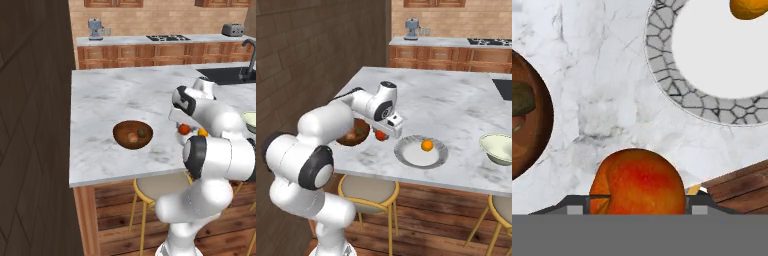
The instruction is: Take the fruits from the plate on the dining counter and place two fruits in each bowl.
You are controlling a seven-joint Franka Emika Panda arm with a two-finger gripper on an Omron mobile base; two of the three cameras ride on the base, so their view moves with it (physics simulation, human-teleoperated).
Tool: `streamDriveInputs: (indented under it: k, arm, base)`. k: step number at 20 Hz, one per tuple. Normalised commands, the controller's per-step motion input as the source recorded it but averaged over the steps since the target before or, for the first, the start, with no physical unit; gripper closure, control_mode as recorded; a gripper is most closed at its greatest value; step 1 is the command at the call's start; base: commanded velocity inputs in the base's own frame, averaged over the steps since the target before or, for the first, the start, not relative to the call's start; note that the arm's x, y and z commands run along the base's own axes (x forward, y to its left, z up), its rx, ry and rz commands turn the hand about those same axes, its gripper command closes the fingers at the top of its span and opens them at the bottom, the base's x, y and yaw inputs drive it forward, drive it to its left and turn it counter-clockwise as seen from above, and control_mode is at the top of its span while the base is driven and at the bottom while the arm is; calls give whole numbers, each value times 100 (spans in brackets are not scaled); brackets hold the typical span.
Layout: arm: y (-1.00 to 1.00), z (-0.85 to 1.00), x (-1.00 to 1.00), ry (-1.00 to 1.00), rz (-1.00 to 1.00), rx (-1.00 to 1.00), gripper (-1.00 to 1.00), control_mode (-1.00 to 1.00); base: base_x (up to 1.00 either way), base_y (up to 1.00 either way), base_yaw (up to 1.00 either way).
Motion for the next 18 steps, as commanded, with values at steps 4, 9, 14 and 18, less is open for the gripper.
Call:
streamDriveInputs:
  k: [4,9,14,18]
  arm:
    - [73,43,-64,0,18,-16,100,-100]
    - [9,55,-48,2,5,-6,100,-100]
    - [0,21,-18,1,0,-1,100,-100]
    - [-5,2,-4,0,0,0,100,100]
  base:
    - [0,0,0]
    - [0,0,0]
    - [0,0,0]
    - [-35,-27,0]
